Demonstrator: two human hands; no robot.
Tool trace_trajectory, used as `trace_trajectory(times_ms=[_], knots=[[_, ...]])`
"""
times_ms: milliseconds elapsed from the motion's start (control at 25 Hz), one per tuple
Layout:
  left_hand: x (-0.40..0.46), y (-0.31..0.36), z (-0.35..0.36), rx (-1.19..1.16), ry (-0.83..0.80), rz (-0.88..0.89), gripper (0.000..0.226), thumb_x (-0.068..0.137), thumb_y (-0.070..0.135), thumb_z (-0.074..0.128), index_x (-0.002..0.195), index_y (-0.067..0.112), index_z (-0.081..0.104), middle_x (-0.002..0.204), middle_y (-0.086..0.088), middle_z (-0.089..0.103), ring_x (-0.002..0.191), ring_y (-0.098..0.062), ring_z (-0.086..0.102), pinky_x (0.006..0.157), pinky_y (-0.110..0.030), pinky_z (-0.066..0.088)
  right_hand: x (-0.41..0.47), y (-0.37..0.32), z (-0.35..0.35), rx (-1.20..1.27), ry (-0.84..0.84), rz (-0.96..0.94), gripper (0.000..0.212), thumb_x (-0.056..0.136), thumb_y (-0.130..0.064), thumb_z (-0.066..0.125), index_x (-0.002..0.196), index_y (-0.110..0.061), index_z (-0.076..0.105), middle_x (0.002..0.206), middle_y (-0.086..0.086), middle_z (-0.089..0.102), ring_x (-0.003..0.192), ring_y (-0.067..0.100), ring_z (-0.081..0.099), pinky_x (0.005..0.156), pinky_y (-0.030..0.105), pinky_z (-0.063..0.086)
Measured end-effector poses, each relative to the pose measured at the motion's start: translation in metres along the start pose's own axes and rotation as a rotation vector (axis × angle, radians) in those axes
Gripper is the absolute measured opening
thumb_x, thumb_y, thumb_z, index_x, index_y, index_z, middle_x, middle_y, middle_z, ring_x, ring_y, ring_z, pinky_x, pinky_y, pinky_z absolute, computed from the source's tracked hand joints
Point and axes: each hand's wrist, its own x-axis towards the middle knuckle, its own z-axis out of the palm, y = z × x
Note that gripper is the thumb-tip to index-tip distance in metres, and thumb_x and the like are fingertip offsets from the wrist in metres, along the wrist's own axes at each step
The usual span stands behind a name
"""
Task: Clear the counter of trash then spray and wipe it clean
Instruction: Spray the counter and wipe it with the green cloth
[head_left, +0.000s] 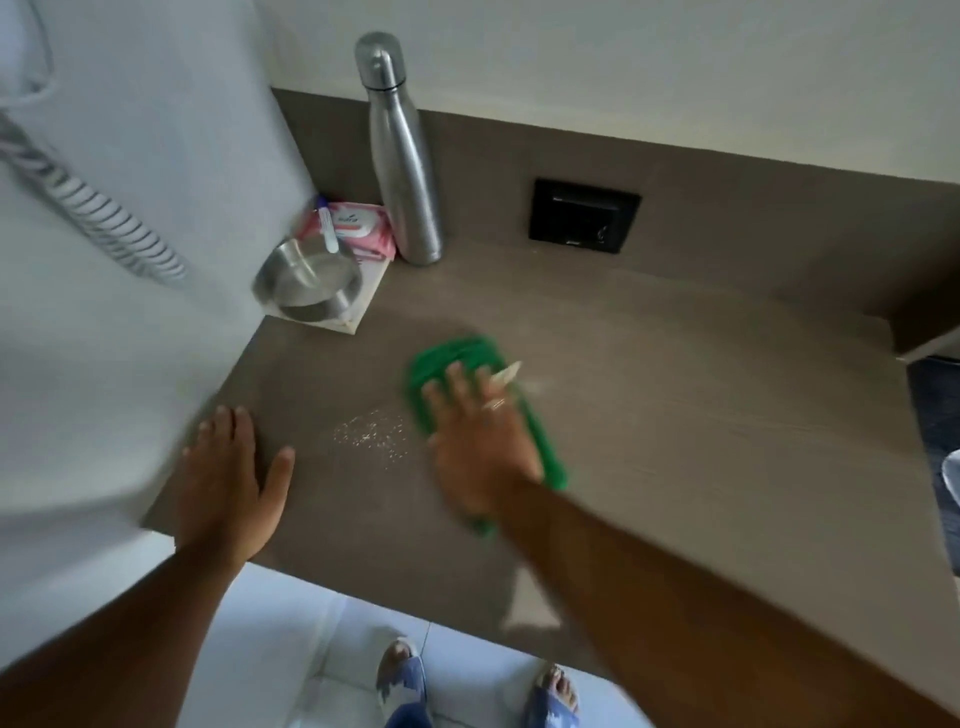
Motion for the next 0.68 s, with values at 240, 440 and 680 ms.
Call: trace_trajectory(times_ms=[240,440,680], knots=[[-0.006,0.000,-0.005,-0.028,0.069,0.042,0.076,0.087,0.048,0.035,0.139,-0.007,0.038,0.144,-0.033,0.039,0.130,-0.049,0.037,0.108,-0.058,0.029,-0.154,0.016,0.008,-0.046,-0.018,-0.032,0.063,0.092,-0.042,0.026,0.151,-0.022,0.022,0.158,0.013,0.028,0.148,0.033,0.014,0.120,0.054,0.010],[-0.007,-0.005,-0.002,-0.084,0.077,0.053,0.076,0.088,0.048,0.034,0.143,-0.004,0.033,0.150,-0.031,0.032,0.137,-0.046,0.030,0.111,-0.056,0.022,-0.205,0.092,-0.017,0.118,0.077,1.082,0.069,0.090,-0.046,0.026,0.154,-0.020,0.023,0.161,0.018,0.019,0.146,0.040,0.016,0.119,0.049,0.015],[-0.008,-0.009,0.004,-0.122,0.078,0.058,0.073,0.091,0.049,0.034,0.144,-0.001,0.032,0.150,-0.030,0.032,0.137,-0.045,0.031,0.110,-0.056,0.022,-0.043,-0.130,0.001,0.092,-0.016,0.368,0.064,0.094,-0.040,0.029,0.154,-0.026,0.014,0.164,0.006,0.011,0.150,0.032,0.004,0.119,0.051,0.005]])
